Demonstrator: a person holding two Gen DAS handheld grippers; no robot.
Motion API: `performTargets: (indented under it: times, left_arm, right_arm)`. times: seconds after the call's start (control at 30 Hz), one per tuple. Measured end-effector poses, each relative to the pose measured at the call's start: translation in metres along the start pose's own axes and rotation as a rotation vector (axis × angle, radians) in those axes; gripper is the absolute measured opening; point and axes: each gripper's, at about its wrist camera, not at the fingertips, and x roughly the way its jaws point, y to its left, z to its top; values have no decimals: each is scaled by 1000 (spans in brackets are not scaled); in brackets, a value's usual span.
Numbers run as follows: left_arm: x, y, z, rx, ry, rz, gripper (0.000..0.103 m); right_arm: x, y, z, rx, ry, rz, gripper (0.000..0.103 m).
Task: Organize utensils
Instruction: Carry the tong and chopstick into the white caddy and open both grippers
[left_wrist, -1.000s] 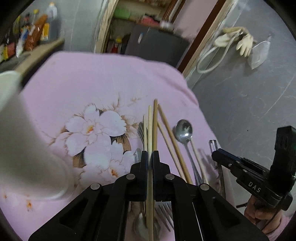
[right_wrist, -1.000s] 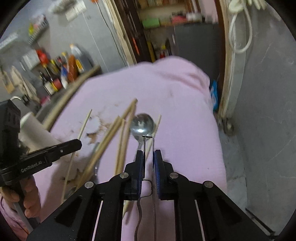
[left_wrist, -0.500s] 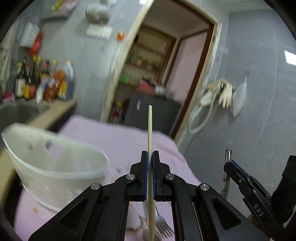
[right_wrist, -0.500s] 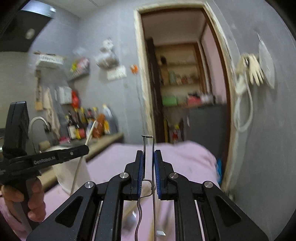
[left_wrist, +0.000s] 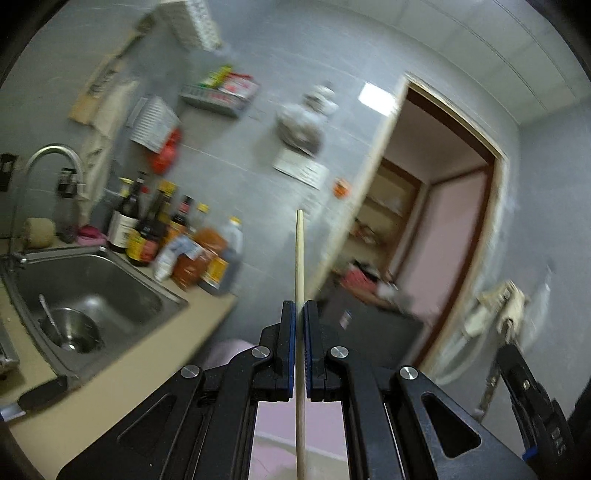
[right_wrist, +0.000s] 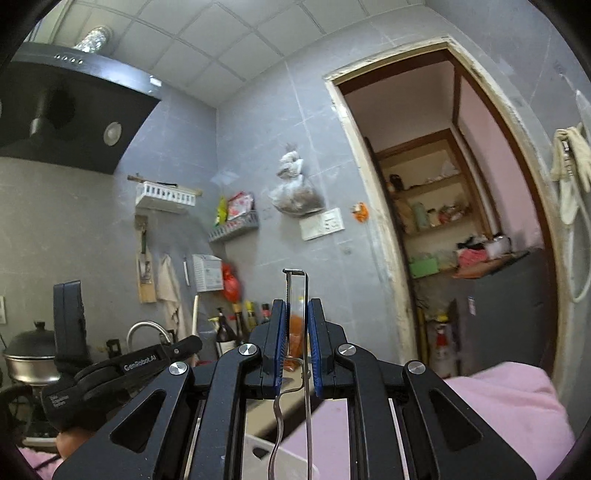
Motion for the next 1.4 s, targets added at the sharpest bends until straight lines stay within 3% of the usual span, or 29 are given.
performTargets:
  times: [0.27,0.53,1.03,1.17,1.33,1.4]
  left_arm:
    - [25,46,-9,-36,-61,107,2]
    - [26,46,-43,-1,-38,173,2]
    - [14,44,-63,19,119,154,3]
    - [9,43,-64,16,163,129,5]
    - [2,37,-64,26,184,102,24]
    - [-2,35,-63,27,188,91,24]
  right_arm:
    - [30,7,-36,-47,47,-7,10]
    - [39,-1,-67,-65,144,-22,10]
    - [34,-3,-86,-56,297,6,13]
    - [30,-4,-85,-40,309,17,25]
    - [24,-5,-80,-34,312,27,26]
    - [21,-6,-76,-27,306,27,28]
